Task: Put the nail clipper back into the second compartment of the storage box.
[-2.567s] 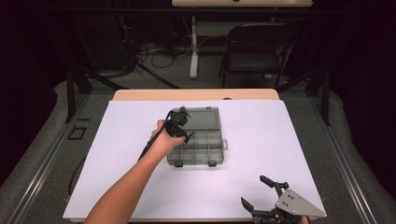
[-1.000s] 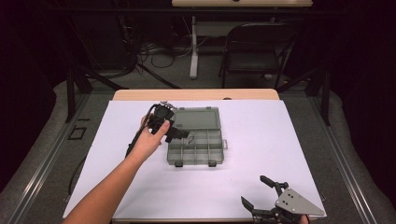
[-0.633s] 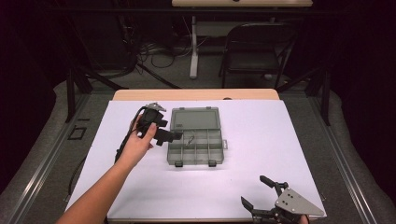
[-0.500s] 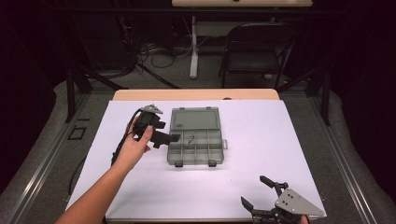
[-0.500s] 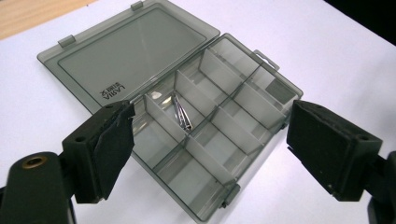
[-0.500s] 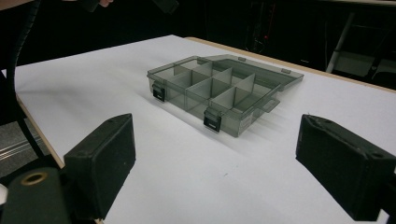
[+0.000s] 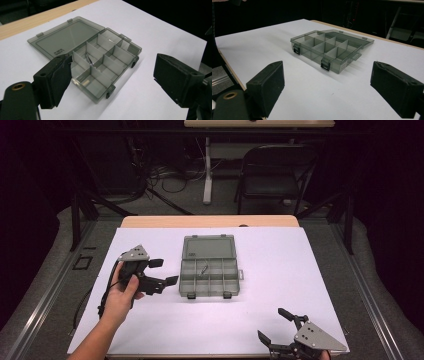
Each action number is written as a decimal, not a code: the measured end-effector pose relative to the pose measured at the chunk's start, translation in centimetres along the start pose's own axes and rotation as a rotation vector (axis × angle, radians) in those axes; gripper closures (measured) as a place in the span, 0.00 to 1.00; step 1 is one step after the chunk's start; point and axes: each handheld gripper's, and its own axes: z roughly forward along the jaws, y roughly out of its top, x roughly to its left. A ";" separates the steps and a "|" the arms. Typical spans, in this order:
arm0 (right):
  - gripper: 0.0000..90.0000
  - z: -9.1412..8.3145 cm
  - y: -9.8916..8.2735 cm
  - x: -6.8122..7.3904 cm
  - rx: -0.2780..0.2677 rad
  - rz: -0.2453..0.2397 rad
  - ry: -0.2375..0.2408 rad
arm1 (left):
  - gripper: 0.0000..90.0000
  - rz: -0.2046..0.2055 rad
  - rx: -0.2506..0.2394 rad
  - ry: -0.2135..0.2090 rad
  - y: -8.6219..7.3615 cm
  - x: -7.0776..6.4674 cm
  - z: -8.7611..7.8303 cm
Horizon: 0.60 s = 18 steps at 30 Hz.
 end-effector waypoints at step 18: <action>0.13 0.0 0.0 0.0 0.004 -0.003 -0.005 | 0.17 -0.032 -0.122 0.032 -6.7 -0.4 -3.5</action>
